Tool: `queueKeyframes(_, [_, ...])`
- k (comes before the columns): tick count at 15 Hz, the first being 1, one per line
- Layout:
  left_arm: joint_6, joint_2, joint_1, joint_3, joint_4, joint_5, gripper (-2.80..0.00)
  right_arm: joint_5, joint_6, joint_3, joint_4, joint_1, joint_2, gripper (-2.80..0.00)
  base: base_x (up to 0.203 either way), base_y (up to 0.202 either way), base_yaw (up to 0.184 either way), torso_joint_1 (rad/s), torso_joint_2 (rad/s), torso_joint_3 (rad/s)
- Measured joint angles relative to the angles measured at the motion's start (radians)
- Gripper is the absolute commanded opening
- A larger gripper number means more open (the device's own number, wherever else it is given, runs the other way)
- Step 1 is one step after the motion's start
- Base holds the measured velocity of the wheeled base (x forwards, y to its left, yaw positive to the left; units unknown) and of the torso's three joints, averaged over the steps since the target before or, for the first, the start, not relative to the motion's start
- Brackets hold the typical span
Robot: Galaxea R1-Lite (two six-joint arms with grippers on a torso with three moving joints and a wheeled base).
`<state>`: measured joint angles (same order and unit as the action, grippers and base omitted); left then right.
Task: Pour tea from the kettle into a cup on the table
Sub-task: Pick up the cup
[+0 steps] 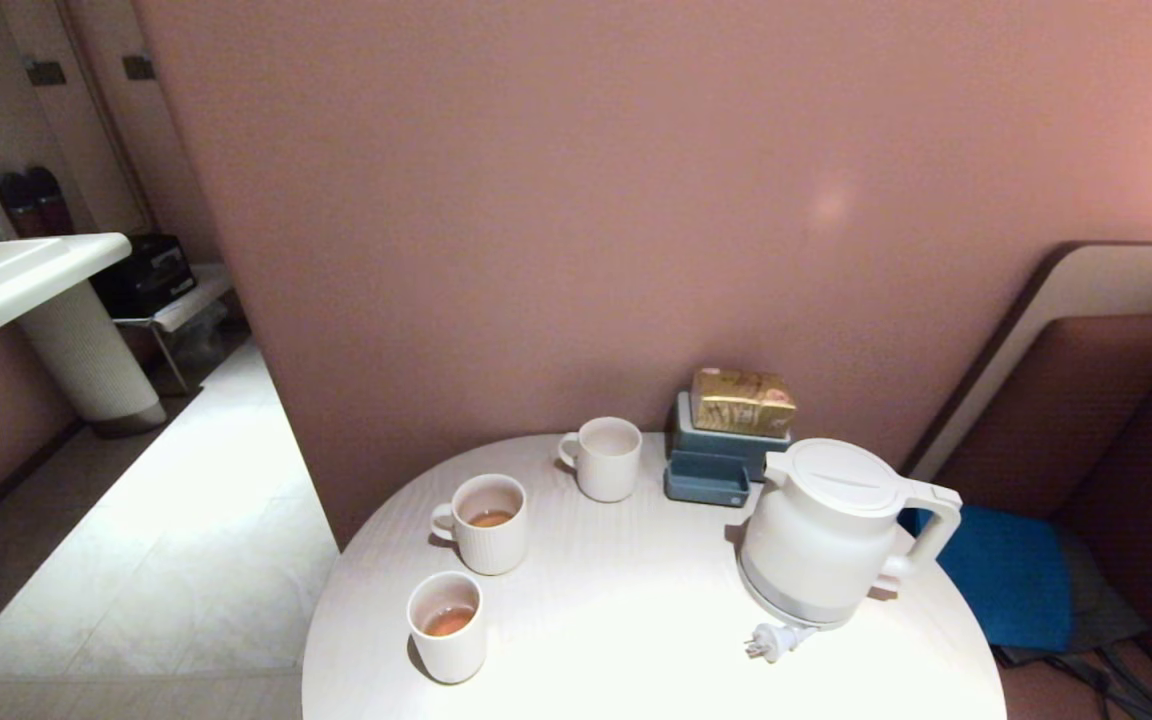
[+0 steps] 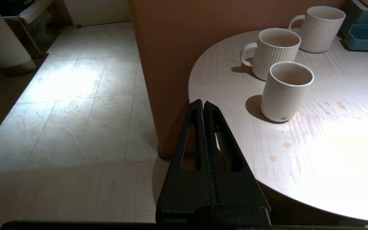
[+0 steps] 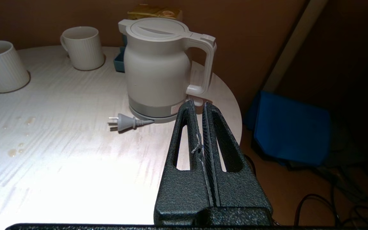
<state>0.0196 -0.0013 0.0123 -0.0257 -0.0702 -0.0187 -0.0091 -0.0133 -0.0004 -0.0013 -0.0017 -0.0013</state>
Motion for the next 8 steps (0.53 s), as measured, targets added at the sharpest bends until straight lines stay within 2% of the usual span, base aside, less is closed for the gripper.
queueKeyframes(8, [0.0, 0.0, 0.0, 0.0, 0.0, 0.0, -2.8, 0.0, 0.004, 0.0, 0.001, 0.0, 0.0, -2.8, 0.0, 0.0, 0.0, 0.0, 0.0, 0.0])
